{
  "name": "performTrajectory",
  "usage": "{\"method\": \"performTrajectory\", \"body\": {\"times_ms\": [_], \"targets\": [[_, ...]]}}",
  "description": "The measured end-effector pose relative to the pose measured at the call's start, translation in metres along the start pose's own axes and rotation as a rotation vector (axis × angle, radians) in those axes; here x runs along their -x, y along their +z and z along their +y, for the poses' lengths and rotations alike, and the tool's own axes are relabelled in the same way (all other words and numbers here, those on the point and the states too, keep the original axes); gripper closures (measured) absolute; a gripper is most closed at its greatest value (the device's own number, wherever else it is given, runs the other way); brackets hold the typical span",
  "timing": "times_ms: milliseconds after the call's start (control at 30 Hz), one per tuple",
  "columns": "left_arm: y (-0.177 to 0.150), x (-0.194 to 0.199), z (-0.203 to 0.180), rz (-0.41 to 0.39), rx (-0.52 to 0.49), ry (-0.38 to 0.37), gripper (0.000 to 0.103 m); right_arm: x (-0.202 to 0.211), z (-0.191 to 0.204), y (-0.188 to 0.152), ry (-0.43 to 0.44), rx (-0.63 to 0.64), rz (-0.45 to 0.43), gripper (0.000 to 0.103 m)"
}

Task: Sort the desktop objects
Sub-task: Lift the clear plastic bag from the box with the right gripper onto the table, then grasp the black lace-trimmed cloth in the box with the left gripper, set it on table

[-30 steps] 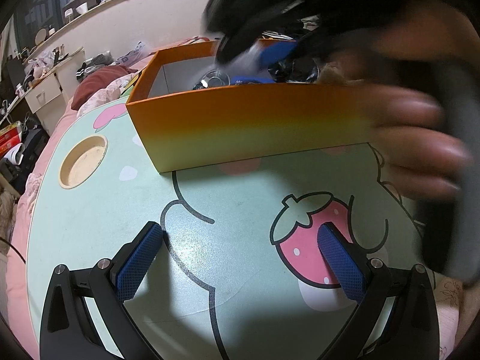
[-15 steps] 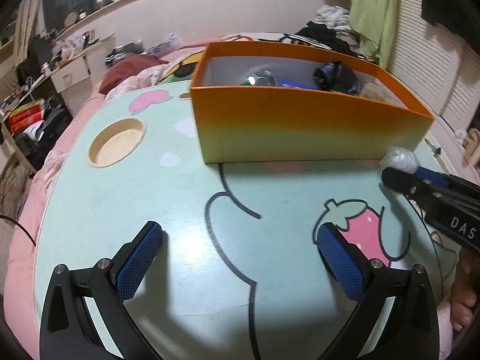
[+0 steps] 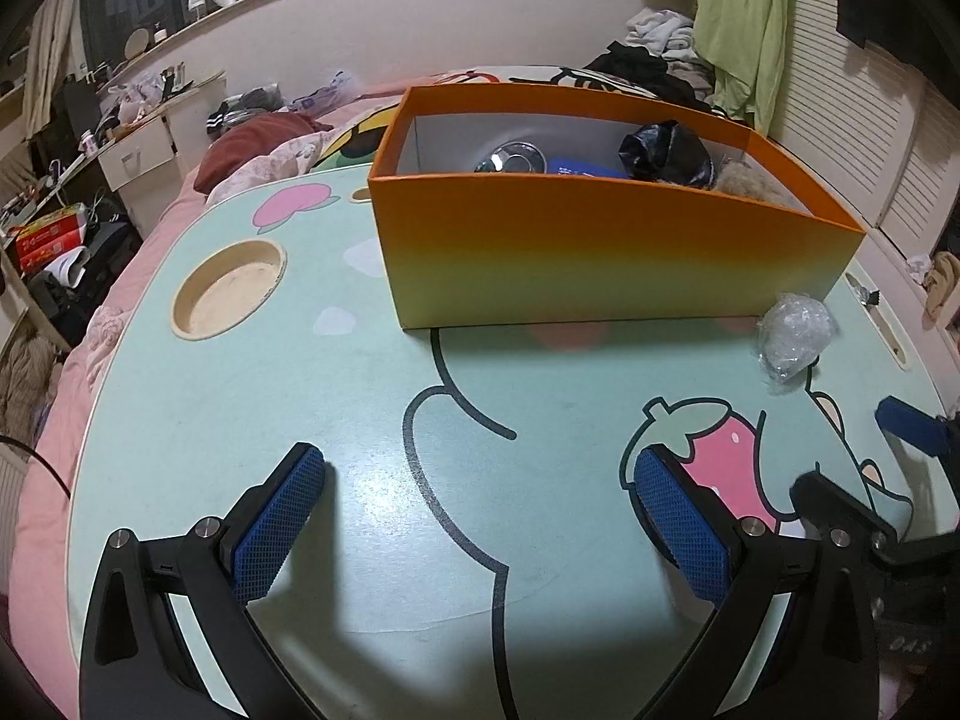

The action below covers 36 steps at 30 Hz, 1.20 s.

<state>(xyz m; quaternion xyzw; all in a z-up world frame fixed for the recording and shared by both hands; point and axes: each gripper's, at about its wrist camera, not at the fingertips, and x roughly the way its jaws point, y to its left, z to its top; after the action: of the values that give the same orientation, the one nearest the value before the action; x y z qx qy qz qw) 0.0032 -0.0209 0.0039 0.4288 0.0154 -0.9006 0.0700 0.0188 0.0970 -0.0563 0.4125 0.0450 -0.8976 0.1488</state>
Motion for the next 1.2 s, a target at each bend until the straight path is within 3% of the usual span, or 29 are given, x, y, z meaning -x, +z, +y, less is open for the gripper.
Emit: {"method": "performTrajectory", "body": {"times_ms": [133, 200, 267, 300, 367, 433, 500, 667, 767, 900, 967, 1000, 1100, 1200], "targets": [[0.001, 0.0, 0.0, 0.005, -0.009, -0.016, 0.0, -0.004, 0.0, -0.004, -0.006, 0.001, -0.004, 0.002], [0.004, 0.006, 0.001, -0.006, -0.007, -0.08, 0.004, -0.004, 0.001, -0.006, -0.007, 0.002, -0.004, 0.002], [0.009, 0.019, 0.001, -0.057, -0.009, -0.098, 0.019, -0.005, 0.003, -0.008, -0.005, 0.0, -0.004, 0.002], [0.016, 0.028, -0.001, -0.084, -0.019, -0.107, 0.021, -0.003, 0.002, -0.007, -0.005, 0.001, -0.004, 0.002], [0.038, 0.04, -0.009, -0.095, -0.04, -0.211, 0.025, -0.003, 0.002, -0.008, -0.005, 0.001, -0.005, 0.002], [0.065, 0.045, -0.019, -0.09, -0.036, -0.296, 0.039, -0.003, -0.001, -0.006, -0.003, 0.001, -0.005, 0.002], [0.092, 0.043, -0.033, -0.08, -0.047, -0.334, 0.041, -0.001, -0.003, -0.003, -0.003, 0.002, -0.003, 0.001], [0.161, -0.01, -0.079, 0.074, -0.091, -0.327, 0.041, 0.001, -0.004, -0.003, -0.002, 0.003, -0.004, 0.002], [0.171, -0.046, -0.098, 0.169, -0.085, -0.291, 0.041, 0.001, -0.004, -0.003, -0.001, 0.003, -0.003, 0.002], [0.172, -0.078, -0.113, 0.233, -0.1, -0.232, 0.041, 0.001, -0.004, -0.002, 0.0, 0.002, -0.003, 0.002], [0.172, -0.084, -0.114, 0.208, -0.092, -0.174, 0.056, 0.002, -0.003, -0.001, 0.001, 0.002, -0.003, 0.002], [0.171, -0.084, -0.111, 0.196, -0.081, -0.166, 0.058, 0.002, -0.003, -0.002, 0.001, 0.002, -0.004, 0.002], [0.167, -0.077, -0.098, 0.169, -0.074, -0.195, 0.078, 0.002, -0.002, 0.0, 0.001, 0.002, -0.003, 0.002], [0.17, -0.069, -0.076, 0.146, -0.039, -0.253, 0.088, 0.002, -0.002, 0.0, 0.001, 0.002, -0.004, 0.002]]}}
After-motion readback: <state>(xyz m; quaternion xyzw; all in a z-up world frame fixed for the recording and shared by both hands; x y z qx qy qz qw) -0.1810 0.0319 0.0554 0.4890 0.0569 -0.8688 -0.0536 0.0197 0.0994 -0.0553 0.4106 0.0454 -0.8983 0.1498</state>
